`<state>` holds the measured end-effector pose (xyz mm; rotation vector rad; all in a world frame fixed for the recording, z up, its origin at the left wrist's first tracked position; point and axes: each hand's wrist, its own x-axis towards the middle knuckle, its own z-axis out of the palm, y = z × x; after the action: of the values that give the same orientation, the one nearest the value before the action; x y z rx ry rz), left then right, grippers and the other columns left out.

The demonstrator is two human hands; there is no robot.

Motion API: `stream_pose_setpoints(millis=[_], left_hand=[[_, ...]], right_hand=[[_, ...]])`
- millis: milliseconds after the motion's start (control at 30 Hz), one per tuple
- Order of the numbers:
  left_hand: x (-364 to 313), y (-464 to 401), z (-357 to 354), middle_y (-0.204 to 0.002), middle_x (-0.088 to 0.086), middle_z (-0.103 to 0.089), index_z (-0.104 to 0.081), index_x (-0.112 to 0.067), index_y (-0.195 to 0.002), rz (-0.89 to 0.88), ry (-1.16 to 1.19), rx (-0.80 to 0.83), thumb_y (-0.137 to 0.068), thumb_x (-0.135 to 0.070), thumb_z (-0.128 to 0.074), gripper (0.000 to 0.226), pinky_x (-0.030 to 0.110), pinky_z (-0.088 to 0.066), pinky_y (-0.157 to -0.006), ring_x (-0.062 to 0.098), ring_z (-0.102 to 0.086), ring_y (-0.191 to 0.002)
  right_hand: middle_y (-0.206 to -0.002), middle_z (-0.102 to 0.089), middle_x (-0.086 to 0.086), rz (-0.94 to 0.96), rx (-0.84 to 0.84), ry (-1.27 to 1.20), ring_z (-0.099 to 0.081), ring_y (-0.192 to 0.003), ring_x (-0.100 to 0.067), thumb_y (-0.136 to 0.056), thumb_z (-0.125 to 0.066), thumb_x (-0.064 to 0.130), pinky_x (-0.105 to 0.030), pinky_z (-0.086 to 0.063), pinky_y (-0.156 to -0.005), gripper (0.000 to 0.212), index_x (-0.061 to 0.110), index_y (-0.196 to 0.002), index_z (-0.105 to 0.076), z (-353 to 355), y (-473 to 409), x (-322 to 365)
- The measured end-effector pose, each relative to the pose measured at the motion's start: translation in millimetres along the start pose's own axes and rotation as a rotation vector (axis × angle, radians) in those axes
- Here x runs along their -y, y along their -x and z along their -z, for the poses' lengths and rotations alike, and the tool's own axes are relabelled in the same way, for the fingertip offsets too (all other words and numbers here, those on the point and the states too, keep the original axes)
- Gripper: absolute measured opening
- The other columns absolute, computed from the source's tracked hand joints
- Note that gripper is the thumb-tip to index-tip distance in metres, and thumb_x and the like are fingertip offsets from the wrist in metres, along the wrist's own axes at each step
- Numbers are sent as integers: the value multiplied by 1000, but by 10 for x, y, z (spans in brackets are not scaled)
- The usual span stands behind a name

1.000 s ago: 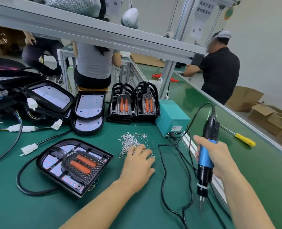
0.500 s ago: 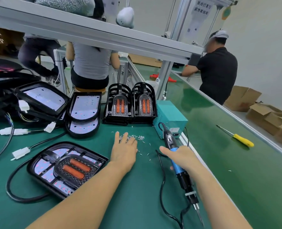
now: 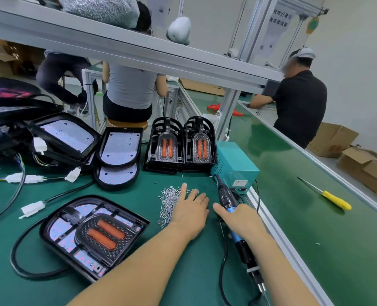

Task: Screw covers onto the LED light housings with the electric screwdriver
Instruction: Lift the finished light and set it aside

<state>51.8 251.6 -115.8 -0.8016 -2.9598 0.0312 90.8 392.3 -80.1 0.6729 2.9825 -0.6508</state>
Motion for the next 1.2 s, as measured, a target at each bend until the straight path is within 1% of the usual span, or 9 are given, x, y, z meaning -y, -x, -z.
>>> stream_pose_setpoints(millis=[200,300,467,567,733,833,900,1067,1200], left_hand=[[229,20,61,-154,9,-29,-27,-10,-148,89,-276,23,-100,-24,-26,50,60,27,-98,33,-13,-145],[238,59,94,-154,10,-28,-28,-10,-147,99,-326,38,-99,-26,-29,51,63,23,-102,34,-10,-145],[176,150,243,-156,9,-22,-20,-9,-149,174,-234,-15,-100,-29,-31,54,63,21,-104,33,-2,-146],[174,238,453,-152,8,-28,-29,-10,-146,187,-131,-116,-99,-29,-35,51,63,18,-106,32,-4,-146],[643,611,866,-129,-3,-50,-60,-20,-114,325,9,-321,-97,-25,-38,29,51,-8,-111,22,-34,-127],[1085,974,977,-100,4,-63,-66,-15,-84,478,127,-479,-95,-23,-43,27,39,-34,-87,28,-50,-99],[1349,1213,963,-86,11,-62,-64,-9,-73,584,250,-528,-92,-21,-48,28,39,-37,-71,33,-51,-85],[1677,1619,681,-97,15,-64,-68,-15,-95,791,425,-480,-90,-21,-53,16,45,-44,-80,37,-55,-91],[1768,1786,471,-114,18,-61,-59,-14,-122,961,501,-430,-90,-27,-57,35,49,-36,-94,38,-49,-114]], right_hand=[[-71,-48,4,18,40,69,-53,-76,-23,-85,-51,70,-30,-36,-58,55,18,-70,-44,-136,-45,191],[-79,-53,2,17,26,90,-53,-80,-24,-87,-50,69,-28,-39,-65,54,16,-79,-51,-162,-86,292],[-105,-66,-4,26,-26,253,-64,-101,-26,-87,-48,72,-27,-40,-68,60,15,-99,-62,-177,-135,384],[-111,-67,-4,55,-17,388,-64,-102,-24,-88,-45,72,-26,-41,-68,64,14,-107,-65,-162,-138,451],[-93,-62,0,122,-33,605,-58,-85,-22,-87,-37,77,-27,-36,-65,62,18,-87,-56,-149,-94,528],[-99,-62,-2,125,-43,652,-61,-99,-22,-83,-37,82,-29,-36,-73,68,19,-94,-61,-143,-94,546],[-99,-59,-1,102,-8,636,-61,-99,-22,-83,-38,82,-30,-37,-74,70,18,-99,-61,-140,-106,557],[-116,-63,-1,93,19,602,-59,-109,-23,-84,-42,79,-34,-36,-82,69,20,-114,-61,-108,-80,637],[-129,-56,-9,189,-135,617,-54,-120,-28,-86,-44,75,-39,-39,-95,76,13,-128,-54,-18,98,880]])
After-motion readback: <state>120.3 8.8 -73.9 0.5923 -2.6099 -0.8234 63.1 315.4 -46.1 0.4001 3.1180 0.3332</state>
